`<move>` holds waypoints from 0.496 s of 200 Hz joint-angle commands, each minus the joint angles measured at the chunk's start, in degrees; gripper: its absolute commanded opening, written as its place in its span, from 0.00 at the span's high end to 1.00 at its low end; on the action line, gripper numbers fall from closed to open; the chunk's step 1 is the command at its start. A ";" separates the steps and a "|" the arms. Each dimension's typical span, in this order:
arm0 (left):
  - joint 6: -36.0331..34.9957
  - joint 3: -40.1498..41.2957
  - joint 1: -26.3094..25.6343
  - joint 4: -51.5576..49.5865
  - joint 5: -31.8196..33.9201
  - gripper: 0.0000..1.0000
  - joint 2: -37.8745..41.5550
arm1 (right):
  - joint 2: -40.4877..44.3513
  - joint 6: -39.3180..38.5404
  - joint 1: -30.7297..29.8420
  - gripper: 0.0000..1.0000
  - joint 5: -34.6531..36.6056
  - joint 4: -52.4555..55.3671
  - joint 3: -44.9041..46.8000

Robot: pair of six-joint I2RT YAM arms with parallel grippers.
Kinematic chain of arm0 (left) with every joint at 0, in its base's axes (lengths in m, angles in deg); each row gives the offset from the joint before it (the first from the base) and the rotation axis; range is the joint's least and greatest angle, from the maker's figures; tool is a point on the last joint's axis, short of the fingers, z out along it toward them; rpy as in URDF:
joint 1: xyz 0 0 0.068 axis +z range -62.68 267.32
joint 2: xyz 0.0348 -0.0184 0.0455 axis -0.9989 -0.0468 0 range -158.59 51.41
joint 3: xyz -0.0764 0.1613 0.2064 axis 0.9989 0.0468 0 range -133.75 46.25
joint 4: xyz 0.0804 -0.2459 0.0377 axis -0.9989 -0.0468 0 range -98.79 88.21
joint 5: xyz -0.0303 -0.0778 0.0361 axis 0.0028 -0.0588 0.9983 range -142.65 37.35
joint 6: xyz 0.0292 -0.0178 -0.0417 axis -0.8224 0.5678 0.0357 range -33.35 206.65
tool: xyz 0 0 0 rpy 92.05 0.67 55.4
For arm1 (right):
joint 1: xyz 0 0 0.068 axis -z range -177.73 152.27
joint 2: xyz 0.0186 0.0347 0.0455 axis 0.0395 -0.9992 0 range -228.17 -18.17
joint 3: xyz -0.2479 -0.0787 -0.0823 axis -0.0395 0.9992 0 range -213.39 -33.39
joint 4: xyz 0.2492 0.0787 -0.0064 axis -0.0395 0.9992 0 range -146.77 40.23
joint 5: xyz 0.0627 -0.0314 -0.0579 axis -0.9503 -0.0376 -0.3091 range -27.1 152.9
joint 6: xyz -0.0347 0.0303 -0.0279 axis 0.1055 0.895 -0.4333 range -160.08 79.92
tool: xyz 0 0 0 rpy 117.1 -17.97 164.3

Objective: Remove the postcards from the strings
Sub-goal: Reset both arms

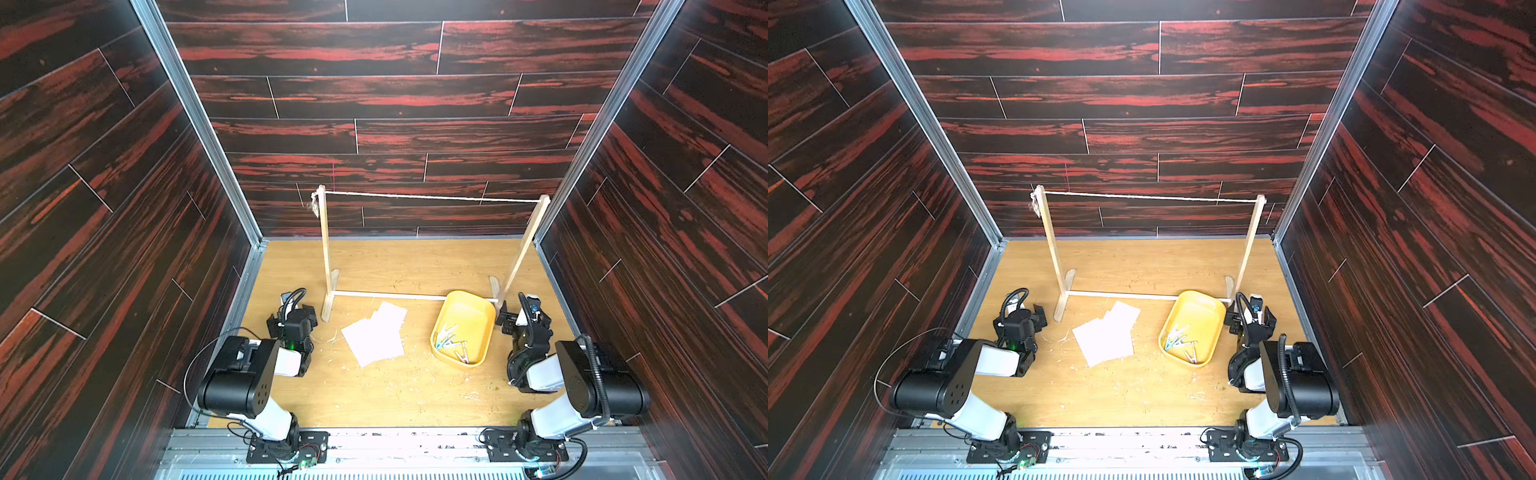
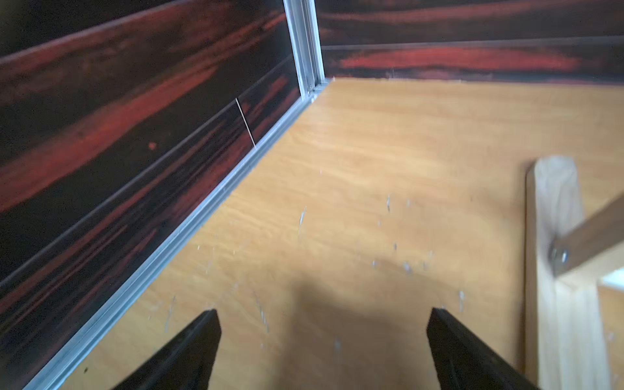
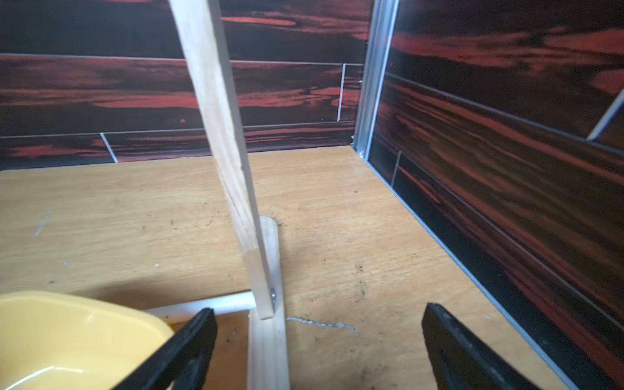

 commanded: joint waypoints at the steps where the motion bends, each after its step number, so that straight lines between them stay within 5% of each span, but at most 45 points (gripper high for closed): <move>1: 1.75 -1.72 1.18 -0.13 -0.20 0.00 1.55 | 0.20 2.51 0.30 0.02 -3.15 4.84 -3.95; 99: 2.72 -3.03 2.59 -4.34 -3.31 0.00 2.47 | -0.09 2.73 0.39 0.02 -3.25 4.15 -3.98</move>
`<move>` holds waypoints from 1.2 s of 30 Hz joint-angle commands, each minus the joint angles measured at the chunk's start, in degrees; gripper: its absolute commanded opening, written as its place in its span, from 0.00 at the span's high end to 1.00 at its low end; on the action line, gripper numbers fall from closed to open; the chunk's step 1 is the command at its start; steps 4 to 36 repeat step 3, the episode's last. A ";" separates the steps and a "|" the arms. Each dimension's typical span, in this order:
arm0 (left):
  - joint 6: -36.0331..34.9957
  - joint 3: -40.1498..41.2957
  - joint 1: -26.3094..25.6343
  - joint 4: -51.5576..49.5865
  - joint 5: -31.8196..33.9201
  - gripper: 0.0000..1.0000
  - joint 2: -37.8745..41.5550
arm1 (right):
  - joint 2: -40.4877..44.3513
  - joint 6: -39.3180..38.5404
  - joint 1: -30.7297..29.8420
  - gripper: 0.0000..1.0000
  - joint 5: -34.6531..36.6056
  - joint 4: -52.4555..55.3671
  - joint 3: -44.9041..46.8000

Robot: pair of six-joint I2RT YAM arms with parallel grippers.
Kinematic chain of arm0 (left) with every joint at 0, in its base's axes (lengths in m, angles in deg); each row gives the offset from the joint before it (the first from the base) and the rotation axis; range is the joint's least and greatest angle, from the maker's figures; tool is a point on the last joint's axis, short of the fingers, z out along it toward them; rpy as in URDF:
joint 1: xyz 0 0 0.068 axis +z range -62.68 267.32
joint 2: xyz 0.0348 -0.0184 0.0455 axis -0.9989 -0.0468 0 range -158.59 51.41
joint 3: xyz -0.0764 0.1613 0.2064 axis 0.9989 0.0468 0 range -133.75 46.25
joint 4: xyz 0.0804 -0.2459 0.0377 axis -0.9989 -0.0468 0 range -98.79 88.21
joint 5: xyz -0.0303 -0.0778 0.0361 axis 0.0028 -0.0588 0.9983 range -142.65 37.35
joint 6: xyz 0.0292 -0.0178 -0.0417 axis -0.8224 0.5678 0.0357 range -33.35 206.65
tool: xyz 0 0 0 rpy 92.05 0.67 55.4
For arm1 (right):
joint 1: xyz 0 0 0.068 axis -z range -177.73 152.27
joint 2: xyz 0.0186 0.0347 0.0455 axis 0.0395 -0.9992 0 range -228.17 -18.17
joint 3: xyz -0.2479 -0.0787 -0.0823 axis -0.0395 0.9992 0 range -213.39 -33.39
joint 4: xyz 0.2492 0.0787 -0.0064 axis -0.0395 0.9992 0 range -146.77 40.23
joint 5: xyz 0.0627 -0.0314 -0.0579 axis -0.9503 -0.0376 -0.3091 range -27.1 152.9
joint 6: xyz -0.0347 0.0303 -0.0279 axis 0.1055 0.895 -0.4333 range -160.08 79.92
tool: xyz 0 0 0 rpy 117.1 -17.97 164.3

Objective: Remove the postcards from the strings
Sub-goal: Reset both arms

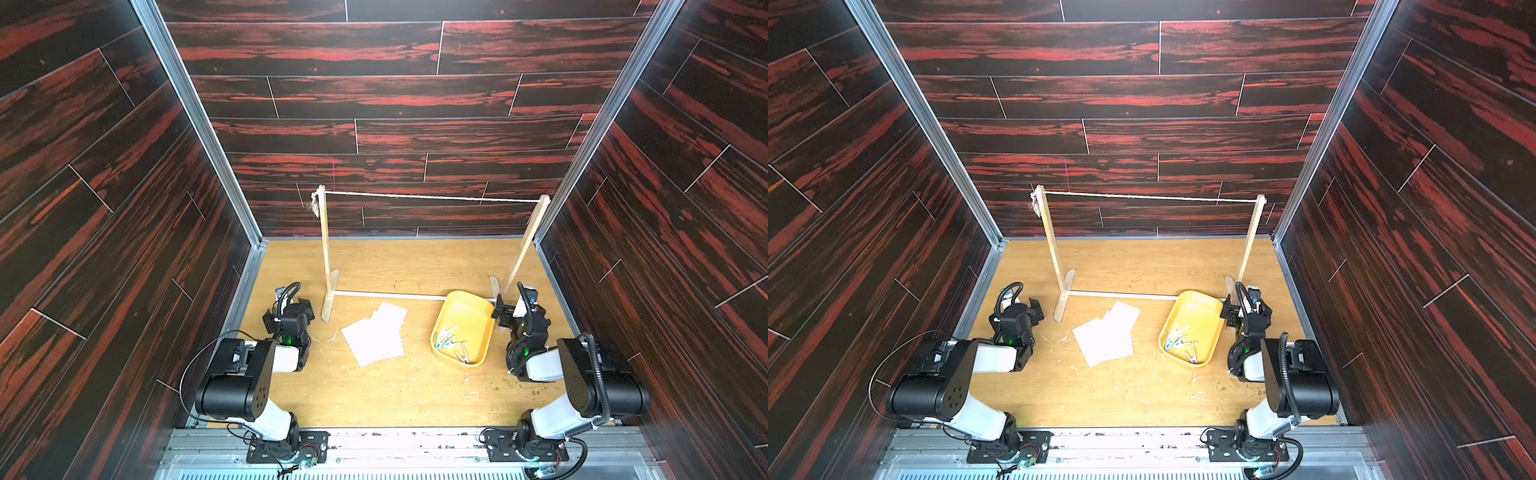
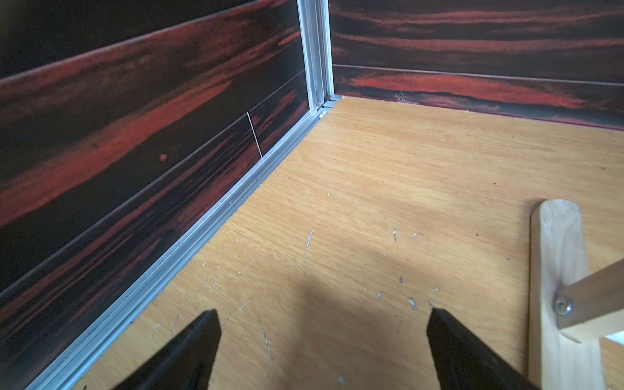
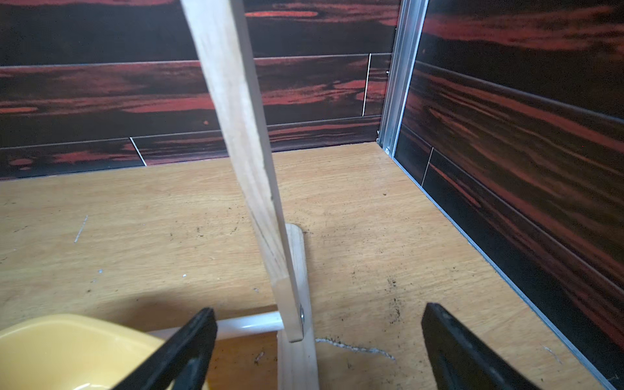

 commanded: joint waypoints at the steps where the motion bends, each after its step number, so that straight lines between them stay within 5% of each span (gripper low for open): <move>1: 1.19 -1.62 1.43 -1.61 -2.45 0.00 1.40 | -0.11 0.45 0.17 0.02 -0.32 -1.11 -0.27; 36: 1.10 -1.29 1.51 -1.50 -2.62 0.00 1.81 | -0.11 0.46 0.12 0.02 -0.33 -1.09 -0.29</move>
